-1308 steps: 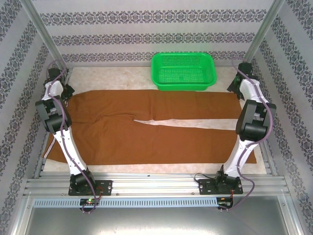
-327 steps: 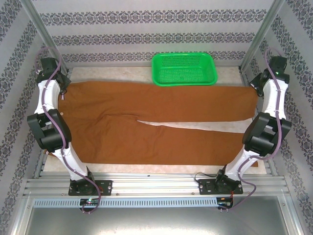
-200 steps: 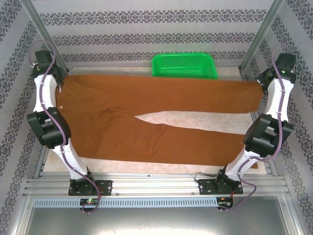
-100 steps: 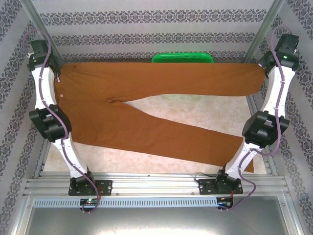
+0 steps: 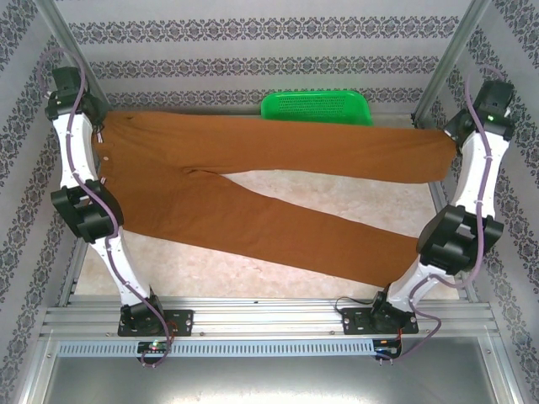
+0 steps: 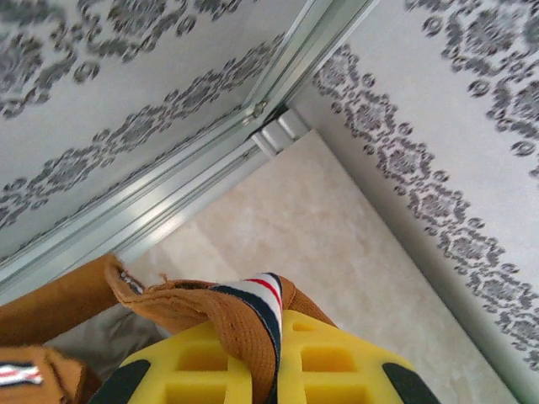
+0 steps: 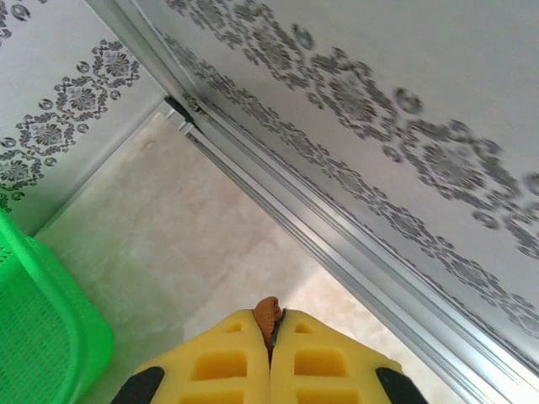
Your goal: Roll up the long pants
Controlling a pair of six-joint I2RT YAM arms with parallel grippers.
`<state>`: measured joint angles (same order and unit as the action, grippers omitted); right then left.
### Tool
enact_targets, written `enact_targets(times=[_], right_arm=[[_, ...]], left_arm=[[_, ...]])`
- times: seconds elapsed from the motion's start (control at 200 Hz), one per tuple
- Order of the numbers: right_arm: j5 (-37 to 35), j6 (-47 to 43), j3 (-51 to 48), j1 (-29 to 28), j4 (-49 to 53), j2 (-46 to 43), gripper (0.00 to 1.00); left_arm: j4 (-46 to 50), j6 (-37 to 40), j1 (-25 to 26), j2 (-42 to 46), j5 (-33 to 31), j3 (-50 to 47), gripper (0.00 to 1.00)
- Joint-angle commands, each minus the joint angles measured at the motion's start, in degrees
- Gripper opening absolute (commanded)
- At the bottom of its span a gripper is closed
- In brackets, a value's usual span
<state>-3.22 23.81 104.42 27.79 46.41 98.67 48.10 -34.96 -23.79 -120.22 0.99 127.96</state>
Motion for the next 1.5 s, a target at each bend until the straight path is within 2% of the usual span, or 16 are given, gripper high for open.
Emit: enact_targets(times=[0.0,0.105,0.315,0.635,0.814,1.114,1.424,1.474,1.484,1.494], right_arm=[[-5.8,0.6,-3.3,2.5,-6.7,-5.5,0.00],[-5.9,0.9,-9.8,1.4,-8.5,-10.0,0.00],[-8.2,1.4,-24.0,-1.5,-12.0,-19.3,0.00],[-6.7,5.0,-44.9,2.3,-15.2,-32.3,0.00],[-8.4,8.2,-51.6,3.0,-14.5,-39.3,0.00],[-10.2,11.7,-61.3,3.1,-12.4,-50.5,0.00],[-15.4,14.4,-69.9,3.6,-6.3,-67.8,0.00],[-16.0,14.2,-69.6,3.6,-4.3,-70.0,0.04],[-16.2,14.2,-69.5,3.7,-3.8,-70.4,0.06],[-16.3,14.2,-69.4,3.8,-3.3,-70.7,0.14]], left_arm=[[-6.0,1.1,-3.2,5.5,-6.1,-1.9,0.00],[-7.1,1.8,-3.7,9.1,-6.1,-7.2,0.00],[-14.1,1.7,-5.3,17.8,-4.3,-24.7,0.00],[-22.4,-0.6,-10.2,25.1,-0.8,-46.8,0.00],[-25.4,-5.1,-12.3,29.4,-3.2,-55.6,0.00],[-22.7,-11.5,-13.3,30.9,-9.0,-60.2,0.00],[-24.3,-25.0,-15.9,36.1,-18.1,-70.0,0.00],[-21.9,-28.1,-16.6,36.4,-20.0,-69.7,0.13],[-21.2,-29.0,-16.9,36.5,-20.3,-69.7,0.17],[-20.7,-29.8,-17.1,36.7,-20.4,-69.8,0.20]])
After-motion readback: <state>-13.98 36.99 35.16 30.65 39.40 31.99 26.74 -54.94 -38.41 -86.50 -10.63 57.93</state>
